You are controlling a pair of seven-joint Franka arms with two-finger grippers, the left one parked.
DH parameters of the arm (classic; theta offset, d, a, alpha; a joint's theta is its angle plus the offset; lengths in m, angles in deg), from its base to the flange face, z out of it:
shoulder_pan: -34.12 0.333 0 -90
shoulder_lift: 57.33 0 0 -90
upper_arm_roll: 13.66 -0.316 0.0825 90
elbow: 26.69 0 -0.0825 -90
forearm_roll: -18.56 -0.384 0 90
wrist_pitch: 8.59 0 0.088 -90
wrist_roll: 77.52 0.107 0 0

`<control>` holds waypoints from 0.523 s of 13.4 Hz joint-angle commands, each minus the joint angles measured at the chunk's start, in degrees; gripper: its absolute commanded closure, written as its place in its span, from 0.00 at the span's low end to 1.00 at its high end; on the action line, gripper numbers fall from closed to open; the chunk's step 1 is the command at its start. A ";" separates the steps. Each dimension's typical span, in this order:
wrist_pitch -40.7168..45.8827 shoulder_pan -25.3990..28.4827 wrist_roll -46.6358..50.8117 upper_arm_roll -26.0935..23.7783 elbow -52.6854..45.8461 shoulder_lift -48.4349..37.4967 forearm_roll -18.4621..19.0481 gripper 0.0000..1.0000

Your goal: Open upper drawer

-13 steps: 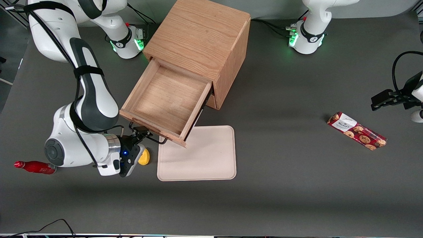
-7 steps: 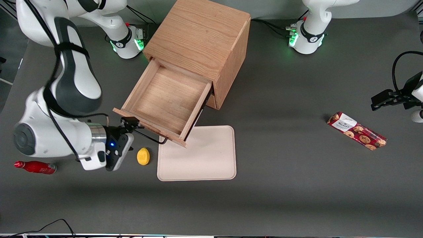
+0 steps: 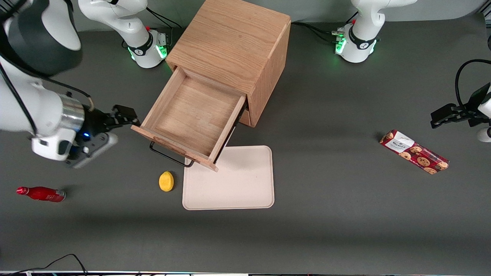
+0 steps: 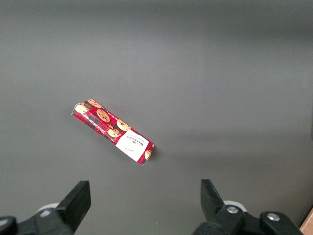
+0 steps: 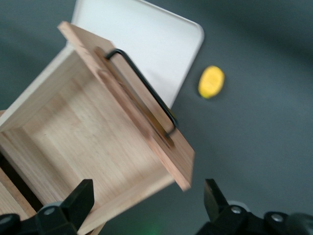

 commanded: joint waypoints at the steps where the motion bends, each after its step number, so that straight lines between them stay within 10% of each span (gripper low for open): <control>1: -5.58 2.83 8.84 3.60 15.33 -12.40 6.63 0.00; 7: -15.28 -1.91 10.27 3.69 33.84 -26.15 10.26 0.00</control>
